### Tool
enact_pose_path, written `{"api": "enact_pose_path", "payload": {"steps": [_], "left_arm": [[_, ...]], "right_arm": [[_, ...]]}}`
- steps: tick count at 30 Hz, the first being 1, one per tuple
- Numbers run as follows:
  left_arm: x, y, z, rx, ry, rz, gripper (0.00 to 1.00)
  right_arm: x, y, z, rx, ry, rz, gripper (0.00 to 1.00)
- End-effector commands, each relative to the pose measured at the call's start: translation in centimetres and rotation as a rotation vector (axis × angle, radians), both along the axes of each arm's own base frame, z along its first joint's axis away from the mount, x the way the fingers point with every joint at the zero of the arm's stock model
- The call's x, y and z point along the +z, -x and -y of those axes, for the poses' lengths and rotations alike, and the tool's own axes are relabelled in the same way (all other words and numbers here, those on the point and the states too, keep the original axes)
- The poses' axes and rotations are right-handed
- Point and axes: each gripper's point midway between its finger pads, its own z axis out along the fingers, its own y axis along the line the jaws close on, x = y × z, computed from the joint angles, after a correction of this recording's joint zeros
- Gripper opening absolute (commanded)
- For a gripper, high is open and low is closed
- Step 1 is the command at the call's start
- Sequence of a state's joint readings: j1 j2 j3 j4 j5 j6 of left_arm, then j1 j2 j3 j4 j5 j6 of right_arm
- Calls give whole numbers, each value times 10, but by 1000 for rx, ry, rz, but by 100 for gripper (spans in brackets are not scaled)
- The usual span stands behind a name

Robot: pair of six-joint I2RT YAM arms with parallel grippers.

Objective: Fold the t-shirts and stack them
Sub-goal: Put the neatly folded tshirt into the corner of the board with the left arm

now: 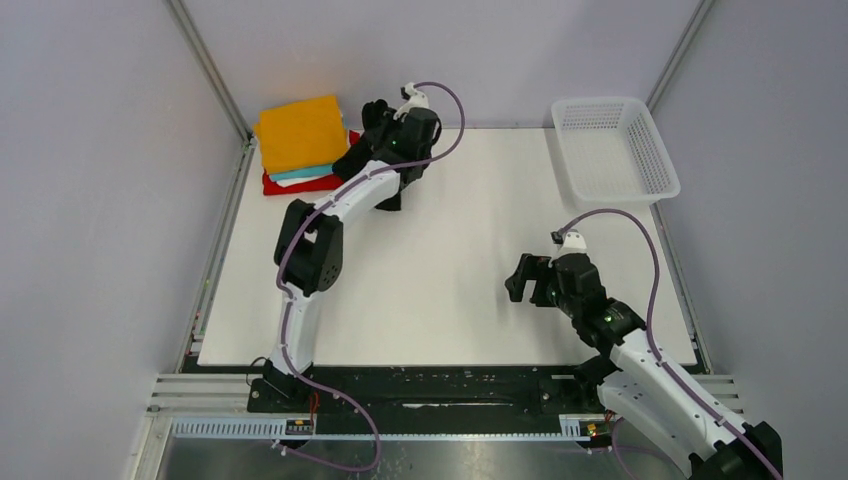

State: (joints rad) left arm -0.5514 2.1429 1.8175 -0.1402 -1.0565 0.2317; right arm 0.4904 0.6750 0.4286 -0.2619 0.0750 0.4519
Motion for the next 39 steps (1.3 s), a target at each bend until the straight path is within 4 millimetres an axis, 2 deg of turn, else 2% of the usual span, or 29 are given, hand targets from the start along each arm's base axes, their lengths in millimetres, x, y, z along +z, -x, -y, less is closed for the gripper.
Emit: {"api": "enact_pose_path", "payload": {"steps": [1,12,16,19,22,27,34,39], "left_arm": [[75,-36,-20,31,-46,142,0],[124,-80,-68,-30,25,189,0],[134,-91,-84,-44,95,222,0],[128,-96,-97,-42,148,228,0],[112,-101,-114,-28,209,210,0],[92,-107,-151,33,243,192,0],[79,-110,-201,104,253,186,0],[70,-112,-230,120,262,179,2]], "right_arm": [[-3,-5,7,-22,54,-4,100],[-7,-7,12,-39,87,-11,100],[-11,-9,11,-37,95,-28,100],[-14,-9,9,-31,98,-47,100],[-15,-9,9,-33,101,-52,100],[-14,-11,11,-45,107,-46,100],[-17,-12,15,-66,123,-57,100],[-18,-14,17,-76,146,-70,99]]}}
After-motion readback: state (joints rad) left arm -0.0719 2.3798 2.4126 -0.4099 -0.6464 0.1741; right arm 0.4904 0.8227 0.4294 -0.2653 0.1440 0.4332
